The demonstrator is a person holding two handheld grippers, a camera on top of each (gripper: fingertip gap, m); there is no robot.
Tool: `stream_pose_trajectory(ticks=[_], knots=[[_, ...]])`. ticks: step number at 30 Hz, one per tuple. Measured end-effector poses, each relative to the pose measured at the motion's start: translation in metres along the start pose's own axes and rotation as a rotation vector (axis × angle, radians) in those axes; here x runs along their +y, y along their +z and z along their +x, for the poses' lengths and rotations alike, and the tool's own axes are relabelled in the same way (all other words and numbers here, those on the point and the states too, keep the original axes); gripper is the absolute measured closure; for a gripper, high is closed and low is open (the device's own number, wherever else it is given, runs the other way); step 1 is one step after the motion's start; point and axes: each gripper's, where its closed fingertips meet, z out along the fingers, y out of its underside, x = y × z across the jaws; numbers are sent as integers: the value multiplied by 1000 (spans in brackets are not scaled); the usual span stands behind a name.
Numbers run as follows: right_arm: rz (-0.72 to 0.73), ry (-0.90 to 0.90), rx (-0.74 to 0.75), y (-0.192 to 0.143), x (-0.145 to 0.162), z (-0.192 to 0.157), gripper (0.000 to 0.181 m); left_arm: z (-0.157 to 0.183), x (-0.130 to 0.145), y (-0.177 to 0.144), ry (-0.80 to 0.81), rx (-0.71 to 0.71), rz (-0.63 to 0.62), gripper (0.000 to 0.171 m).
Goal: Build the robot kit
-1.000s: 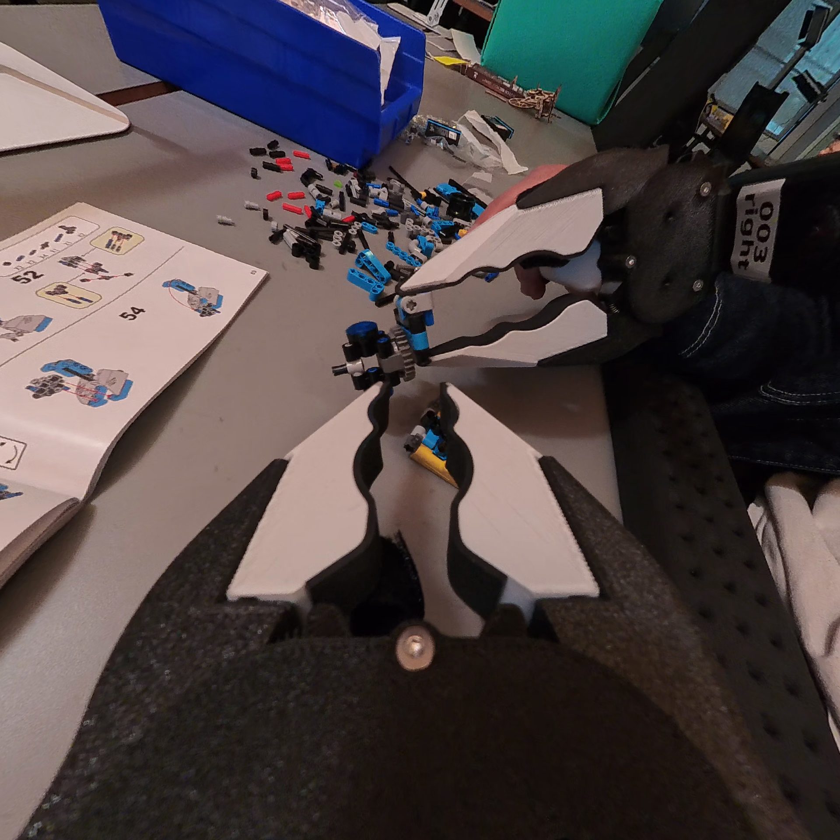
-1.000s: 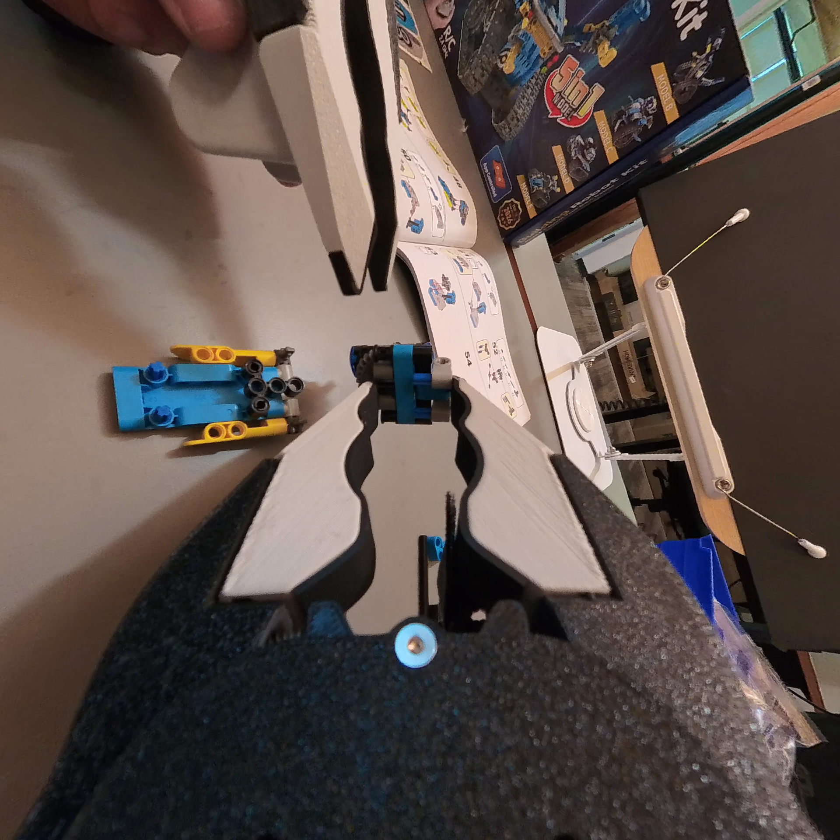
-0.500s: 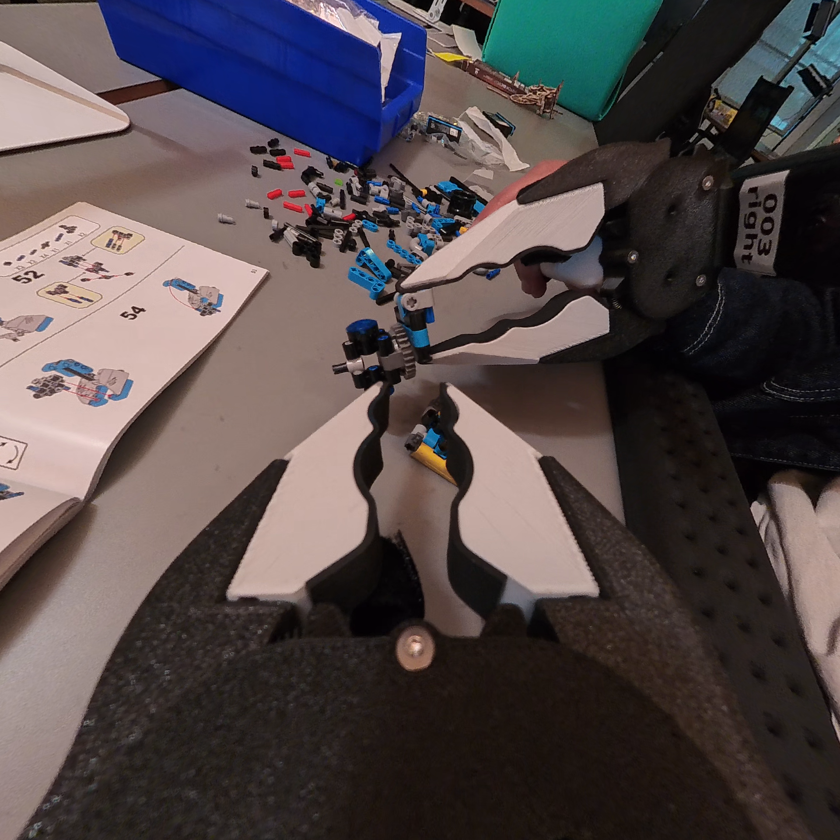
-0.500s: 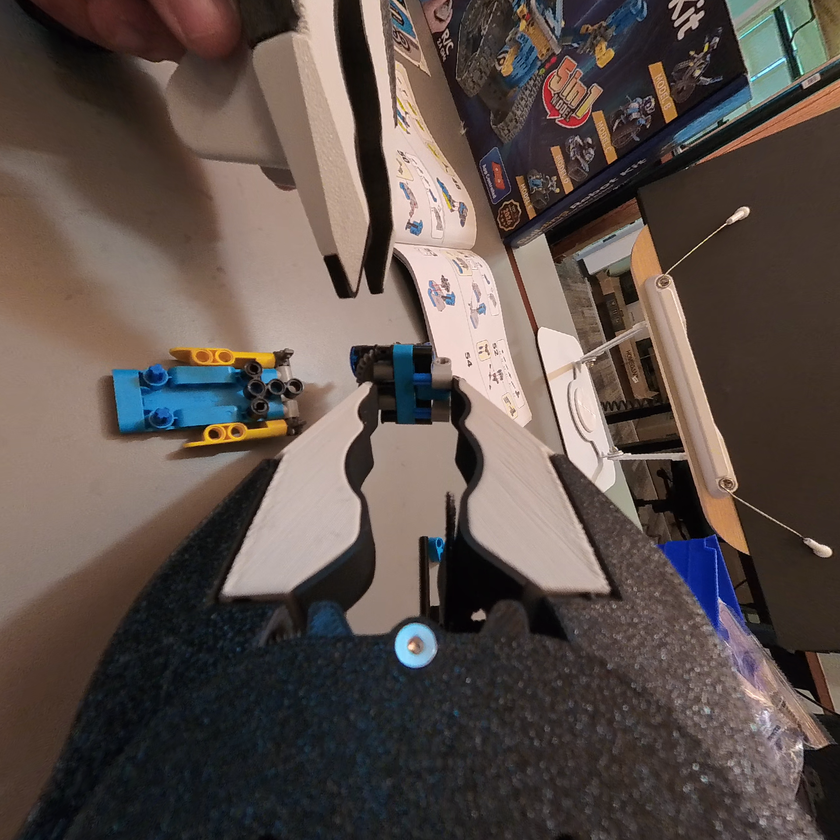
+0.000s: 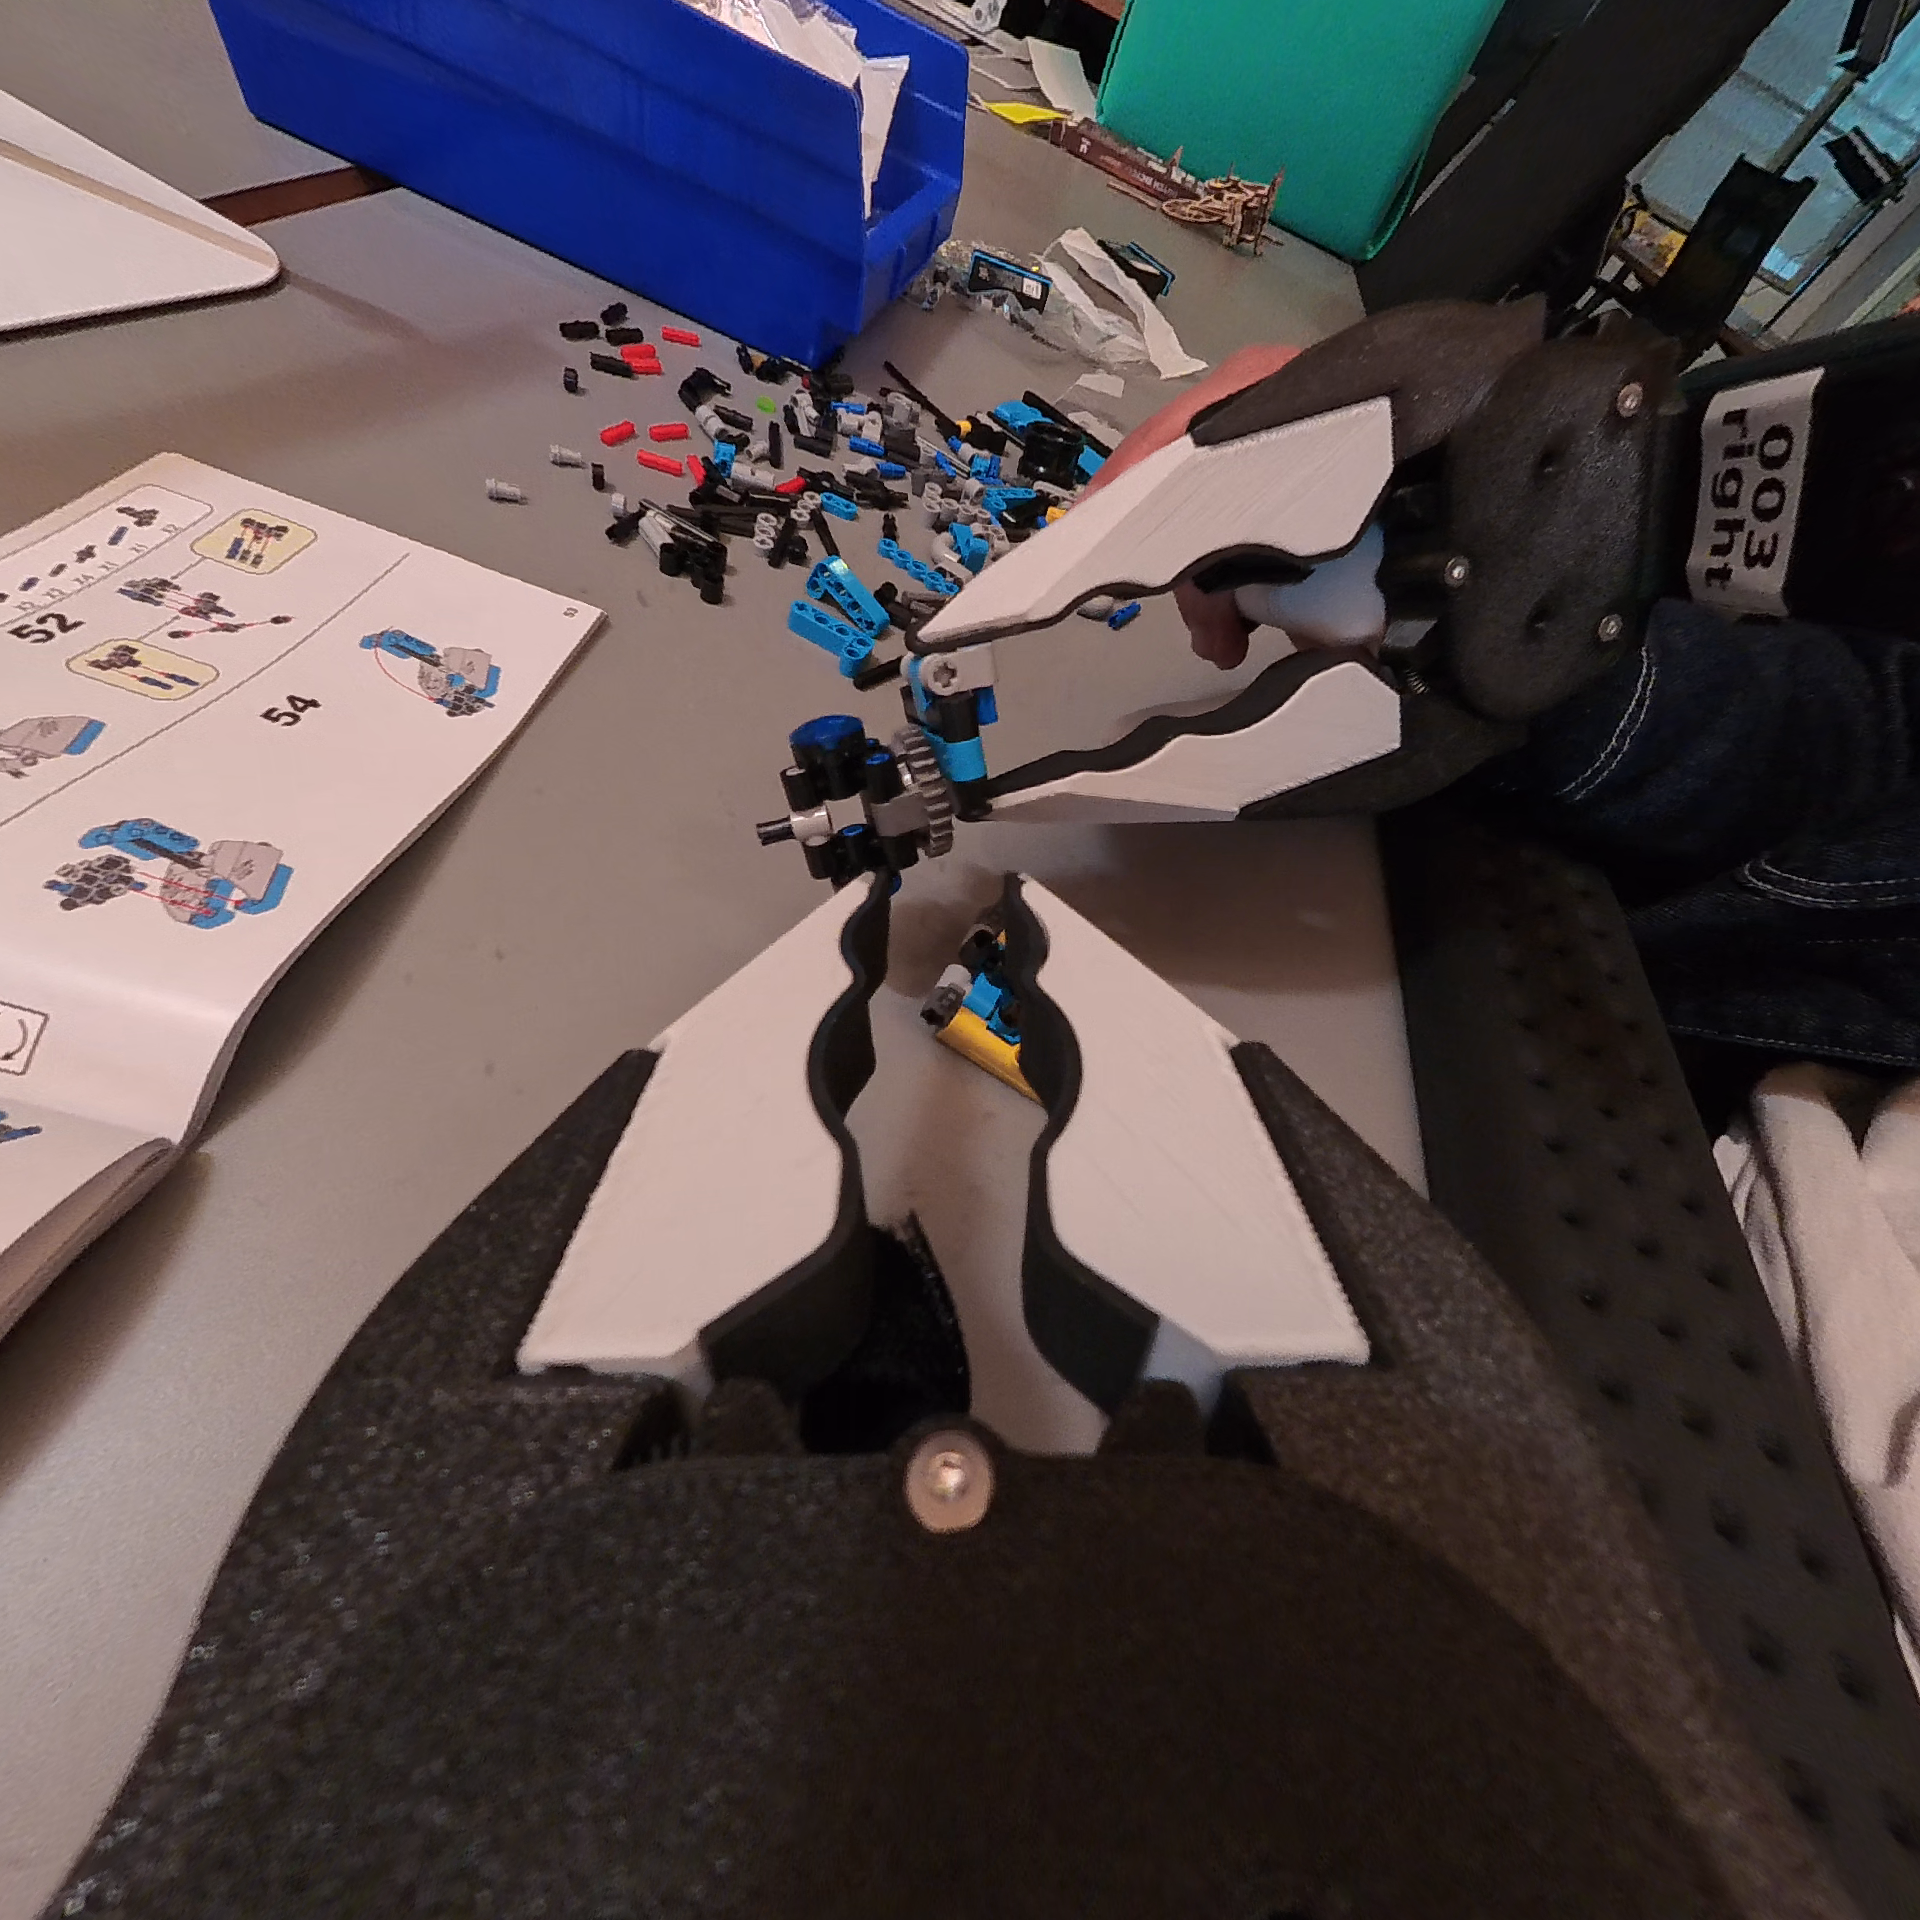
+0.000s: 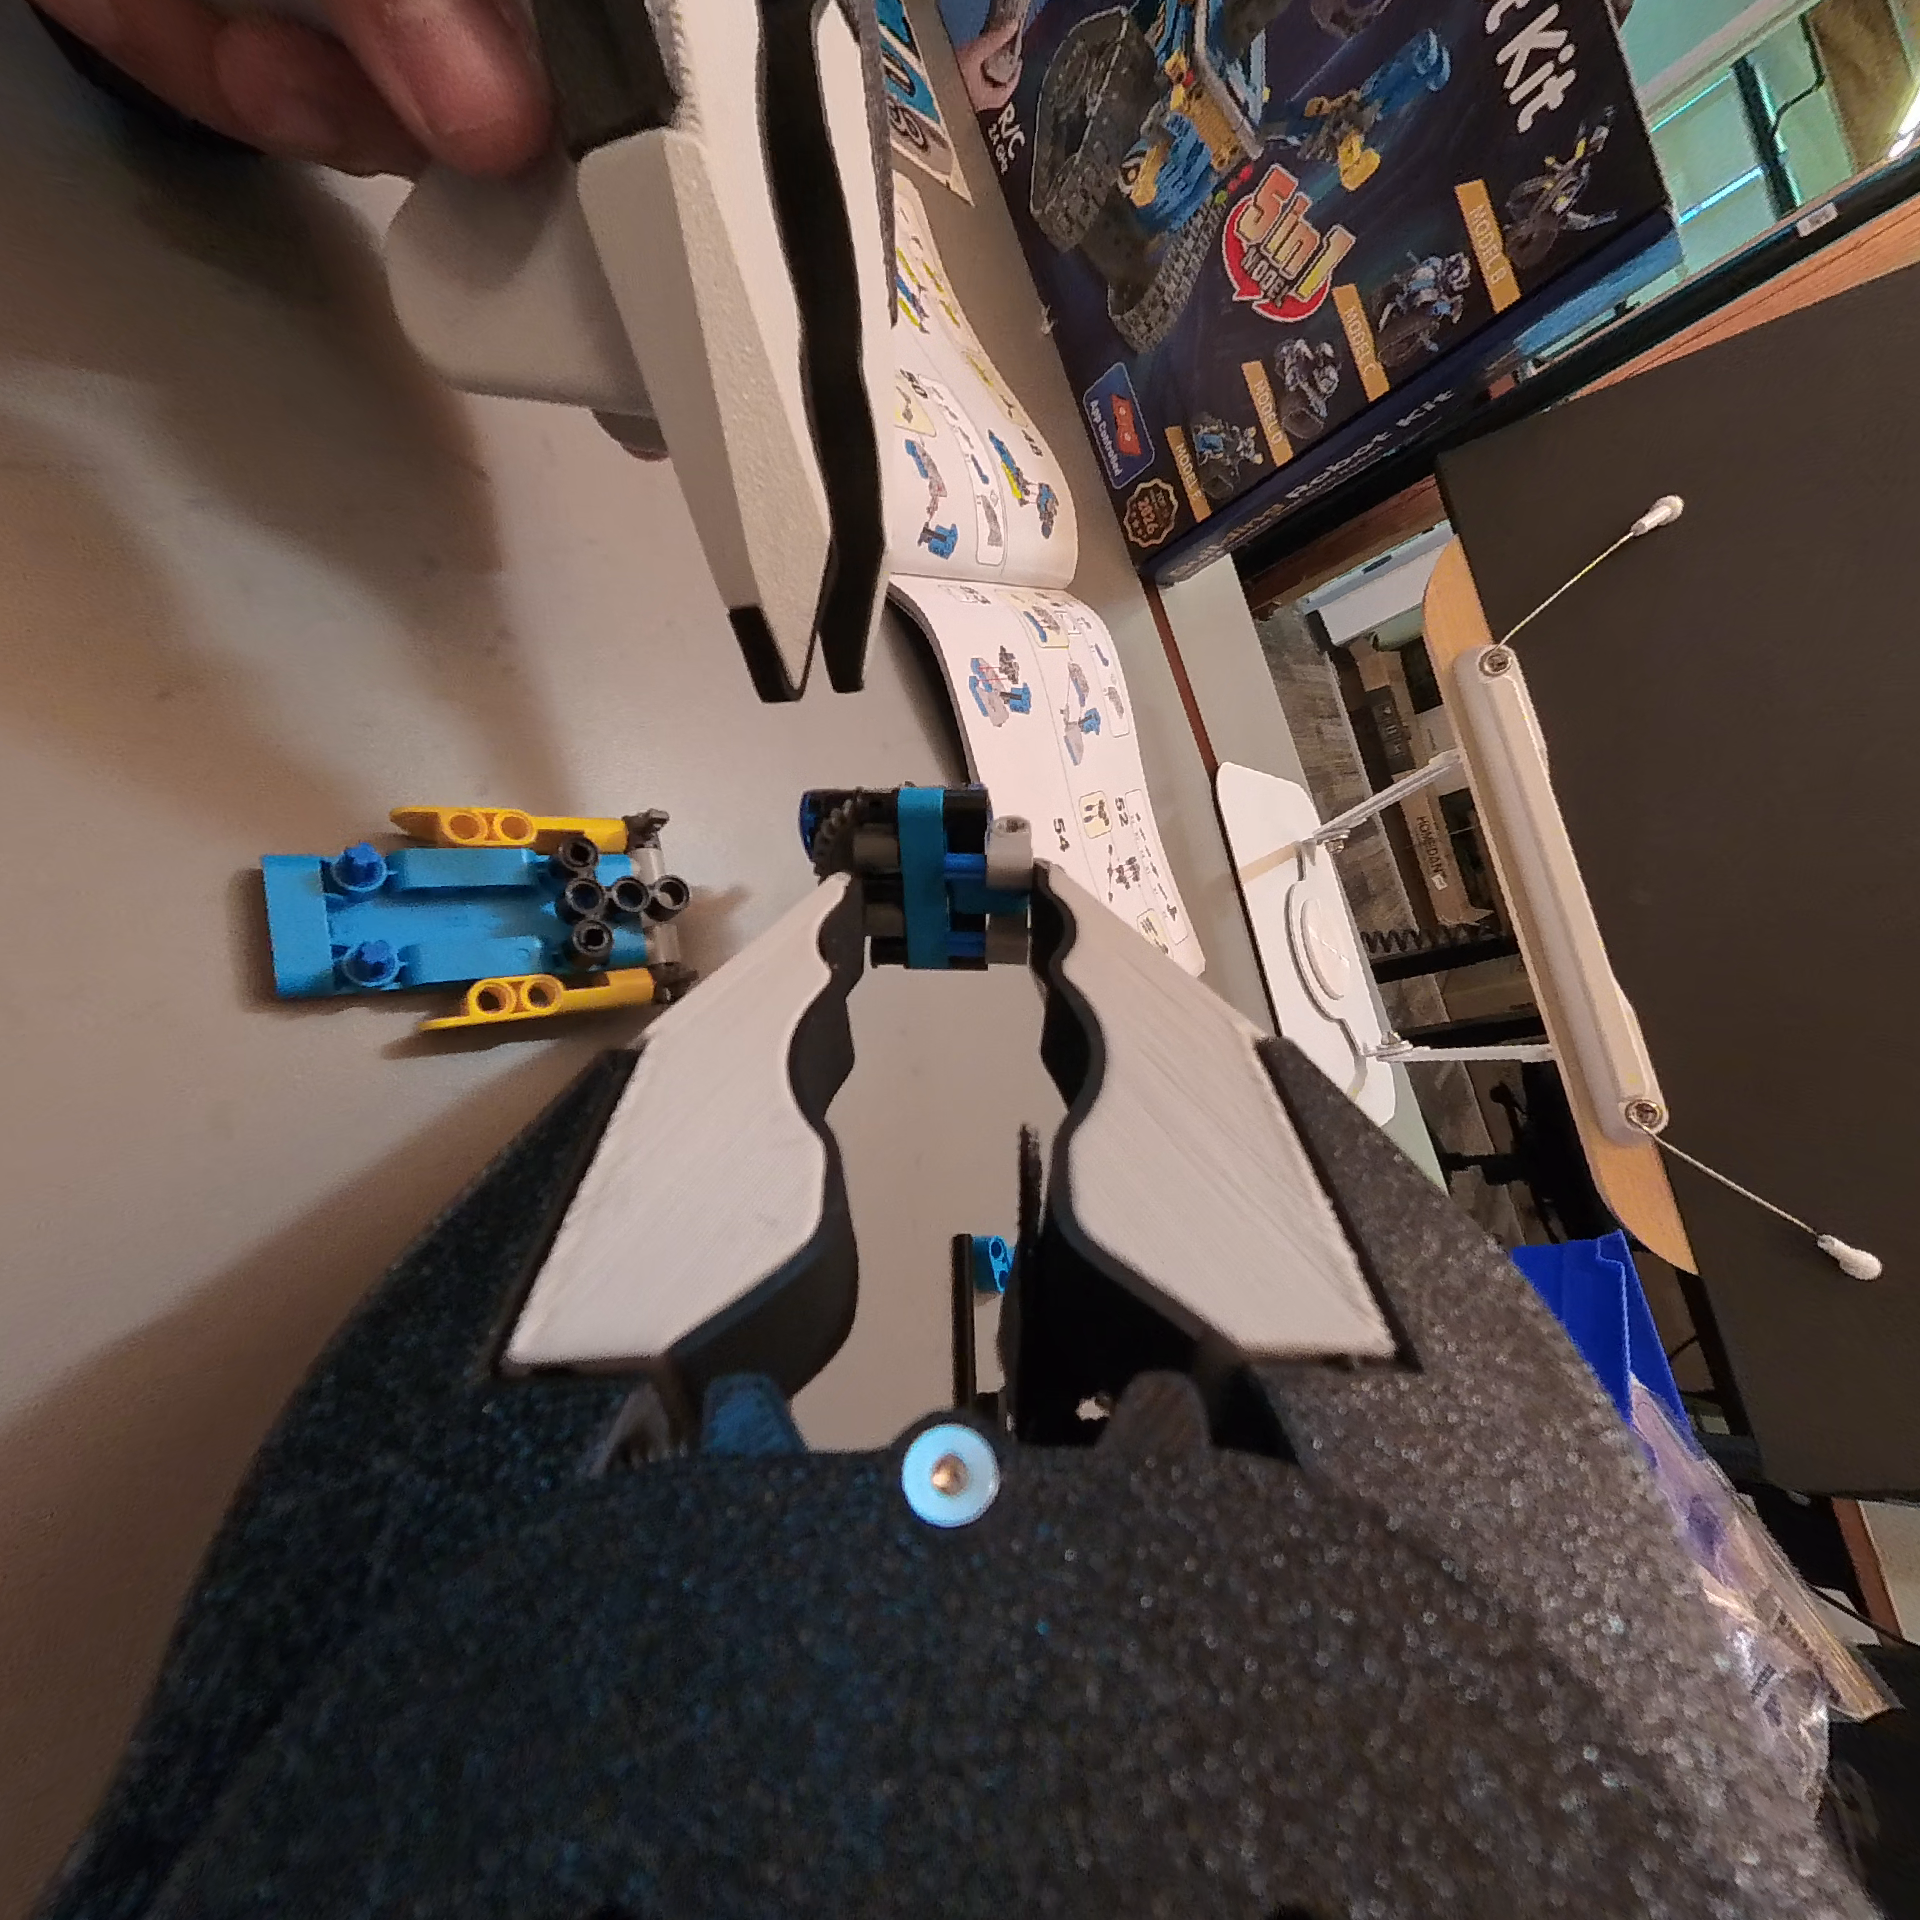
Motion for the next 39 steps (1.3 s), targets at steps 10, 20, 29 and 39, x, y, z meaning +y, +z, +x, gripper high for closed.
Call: stream_pose_trajectory(ticks=[10, 20, 29, 39], knots=[[55, 21, 17, -5, -9, 5, 150, 1, -1, 0, -9, 10, 4, 150], [174, 195, -10, -16, -21, 19, 150, 7, -5, -1, -73, 76, 31, 149], [382, 607, -74, -35, -33, 52, 150, 23, -50, -25, -354, 337, 283, 127], [412, 1122, -426, -22, -33, 38, 150, 0, -51, -22, 194, -183, 221, 113]])
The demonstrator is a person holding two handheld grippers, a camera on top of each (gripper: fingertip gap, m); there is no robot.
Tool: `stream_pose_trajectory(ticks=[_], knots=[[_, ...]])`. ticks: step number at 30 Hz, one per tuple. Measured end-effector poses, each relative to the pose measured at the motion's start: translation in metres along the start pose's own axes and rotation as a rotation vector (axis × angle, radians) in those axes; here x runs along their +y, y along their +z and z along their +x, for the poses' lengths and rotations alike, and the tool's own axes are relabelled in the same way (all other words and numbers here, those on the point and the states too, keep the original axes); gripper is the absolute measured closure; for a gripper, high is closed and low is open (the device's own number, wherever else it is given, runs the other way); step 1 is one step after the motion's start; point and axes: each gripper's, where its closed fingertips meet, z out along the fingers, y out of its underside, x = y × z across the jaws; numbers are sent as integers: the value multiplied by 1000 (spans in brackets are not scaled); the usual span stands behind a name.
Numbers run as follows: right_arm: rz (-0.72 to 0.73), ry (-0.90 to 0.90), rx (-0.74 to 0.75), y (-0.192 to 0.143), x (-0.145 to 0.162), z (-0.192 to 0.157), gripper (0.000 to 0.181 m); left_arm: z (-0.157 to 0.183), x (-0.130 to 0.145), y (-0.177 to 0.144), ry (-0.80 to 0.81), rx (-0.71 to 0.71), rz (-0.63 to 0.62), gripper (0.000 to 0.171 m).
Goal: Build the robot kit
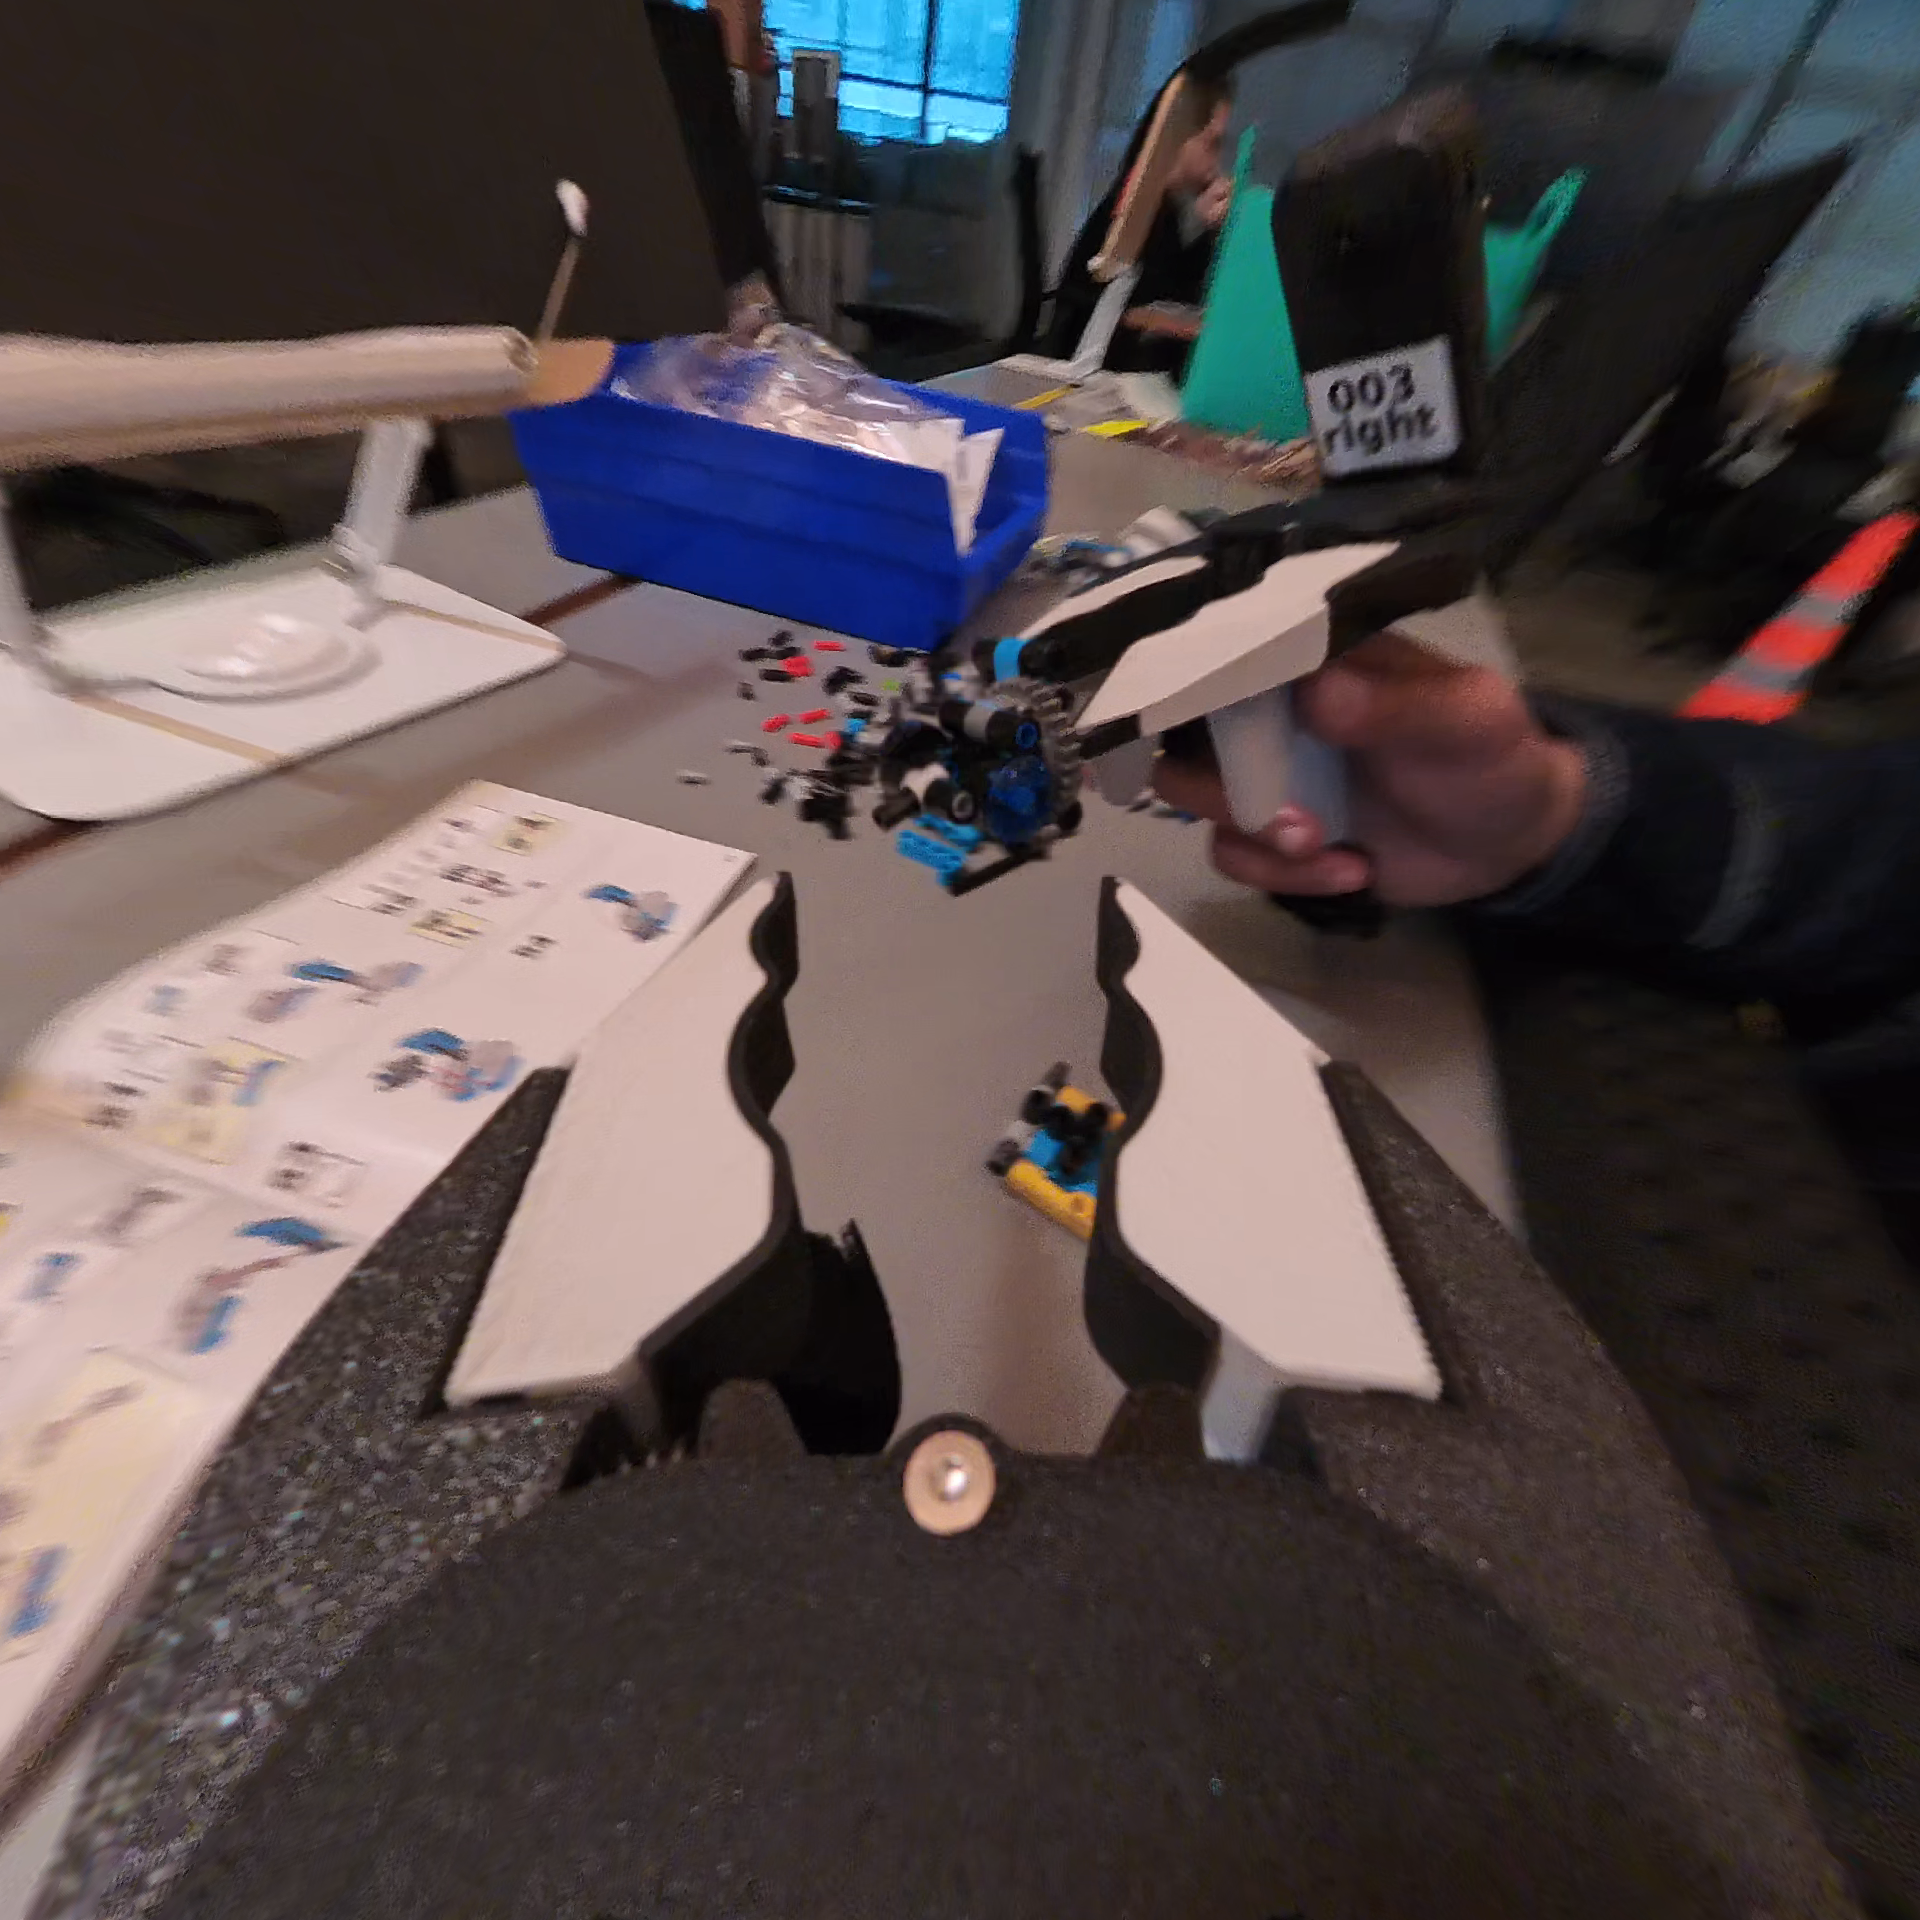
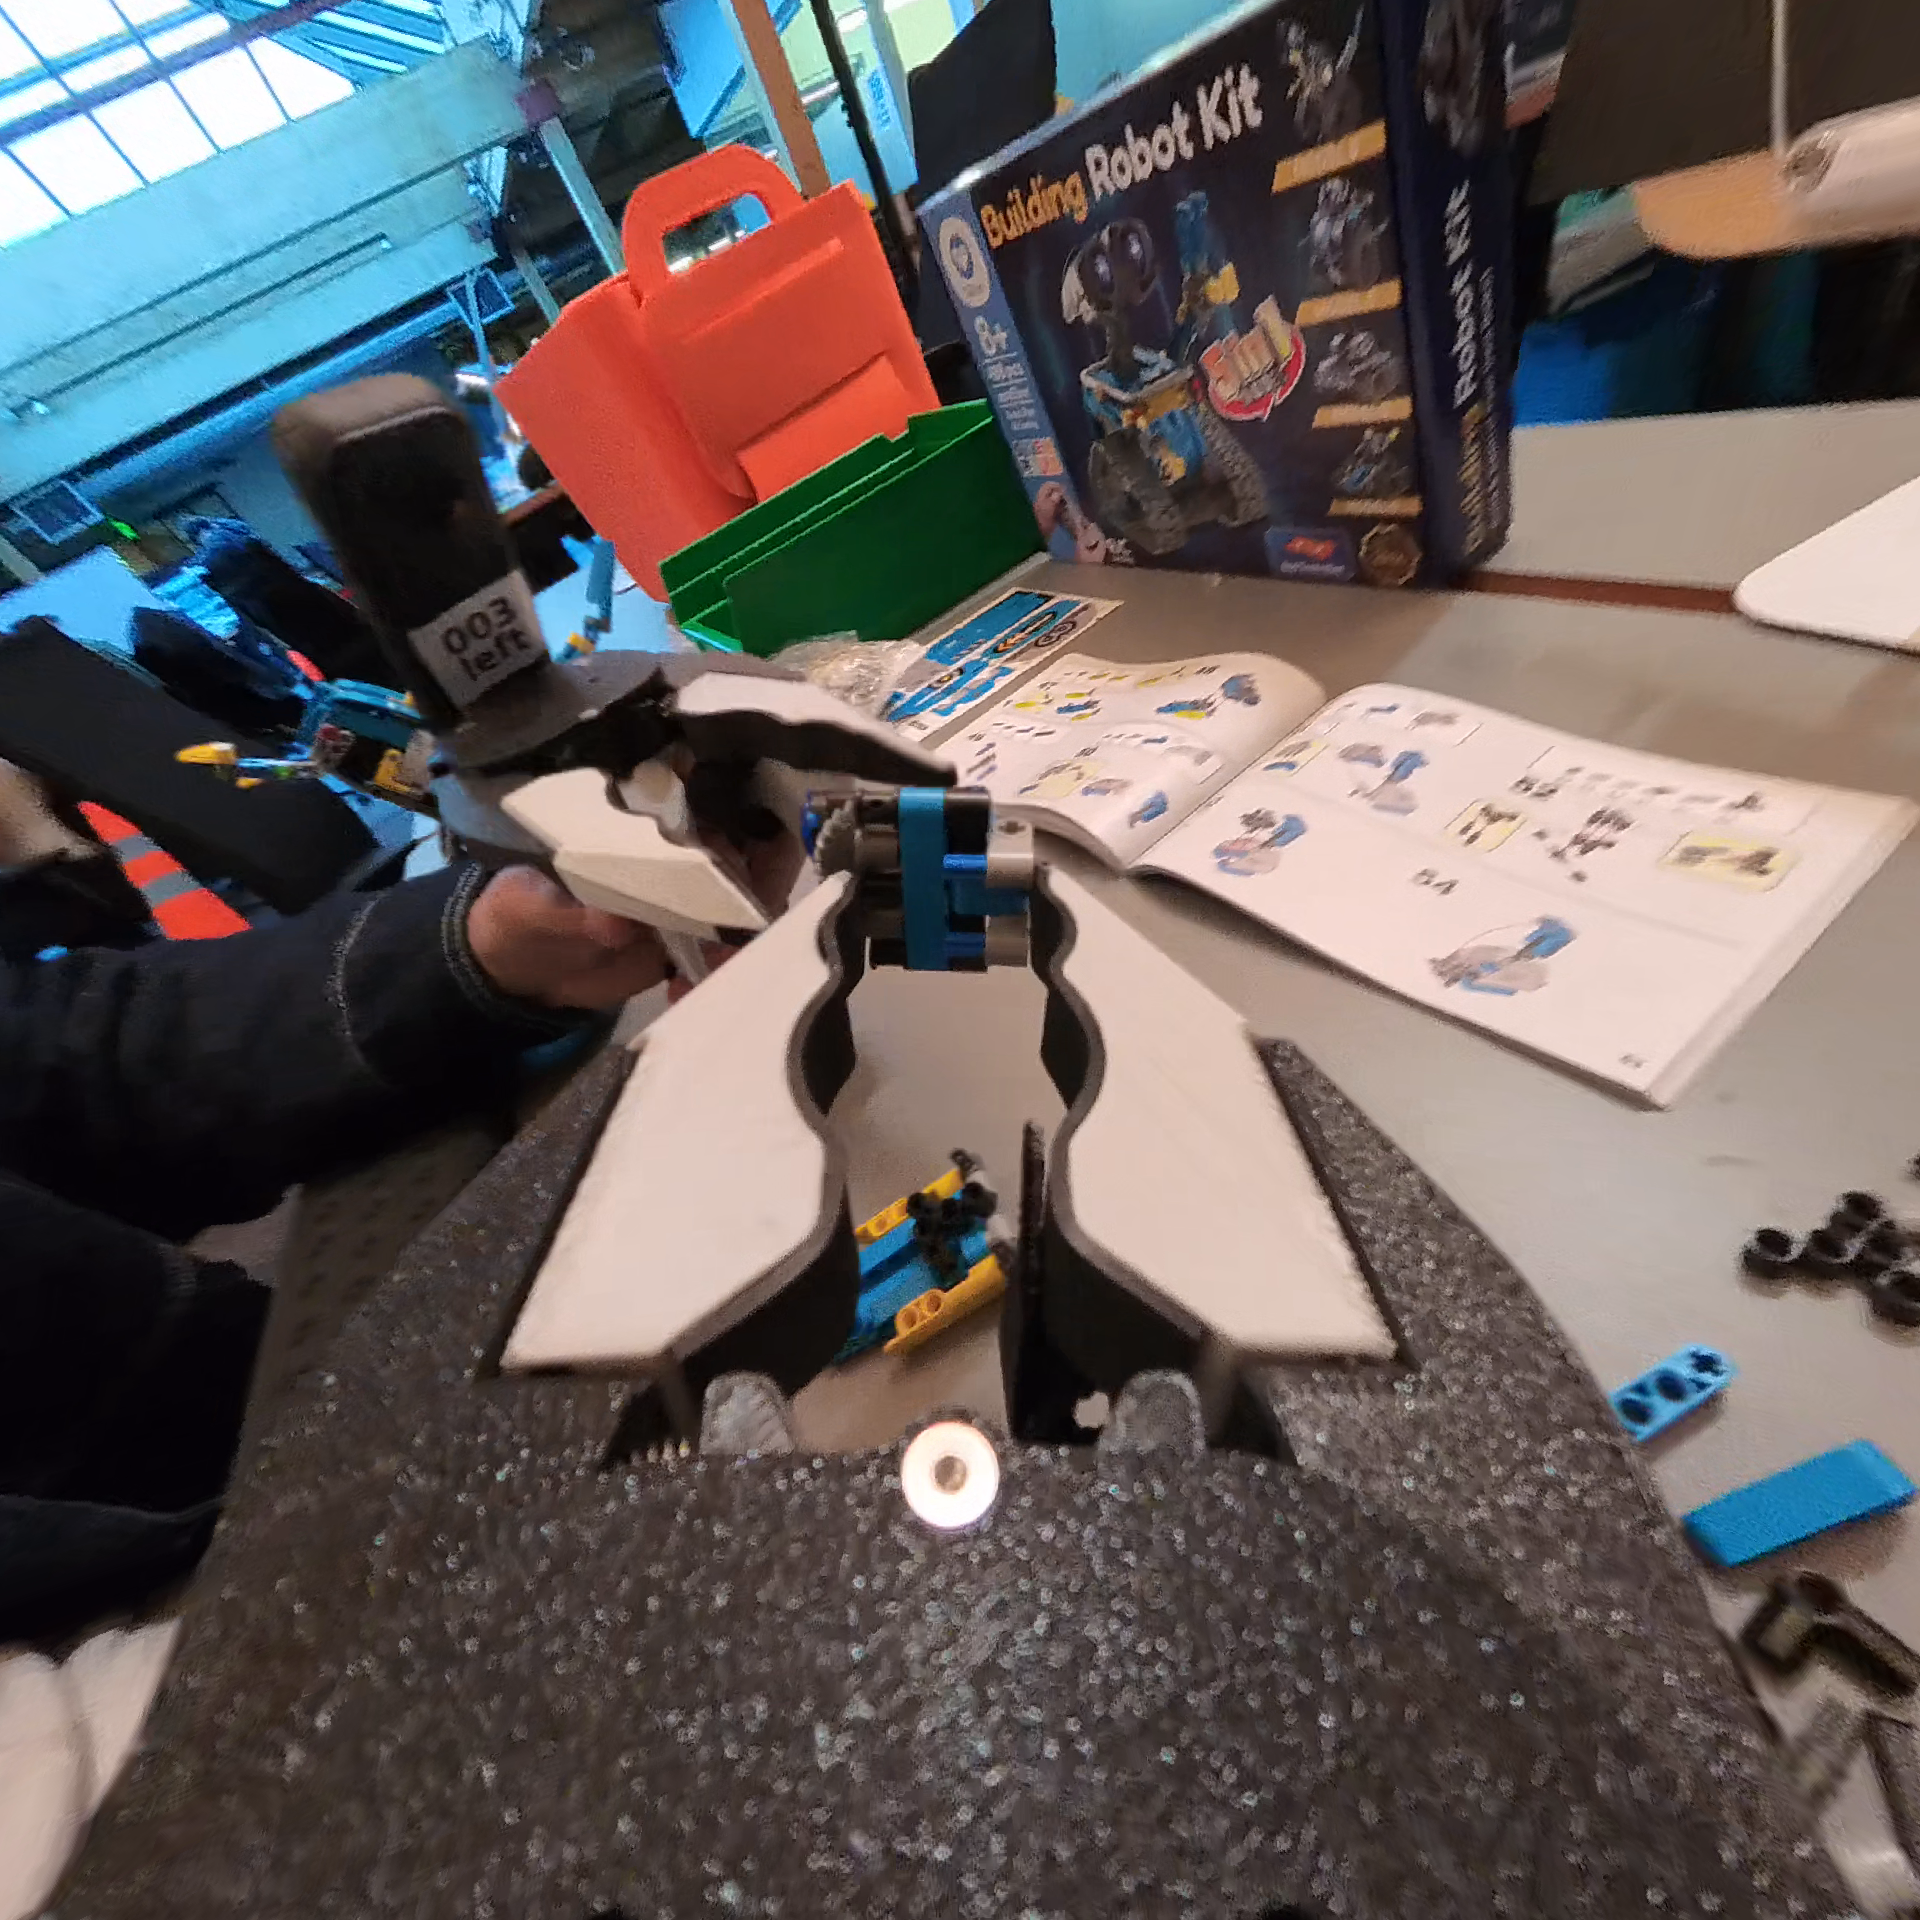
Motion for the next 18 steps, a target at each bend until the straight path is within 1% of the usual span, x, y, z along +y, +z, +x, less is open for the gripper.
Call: stream_pose_trajectory(ticks=[3, 6, 8, 9, 11, 14, 18], knots=[[-33, 67, -12, 2, 7, 3, 150, -2, 0, 0, 292, -156, -45, 110], [-100, 110, -15, 6, 19, 6, 150, -5, 2, -3, 688, -358, -110, 110], [-129, 123, -11, 7, 24, 7, 150, -1, 8, 0, 951, -438, -172, 109], [-135, 121, -17, 8, 25, 6, 150, 3, 12, 3, 1038, -451, -197, 109], [-137, 111, -43, 9, 25, -1, 150, 7, 21, 10, 1128, -470, -247, 106], [-160, 93, -40, 11, 29, -4, 150, 5, 21, 14, 1178, -520, -264, 111], [-190, 53, -43, 13, 34, -9, 150, 4, 22, 16, 1195, -540, -280, 128]])
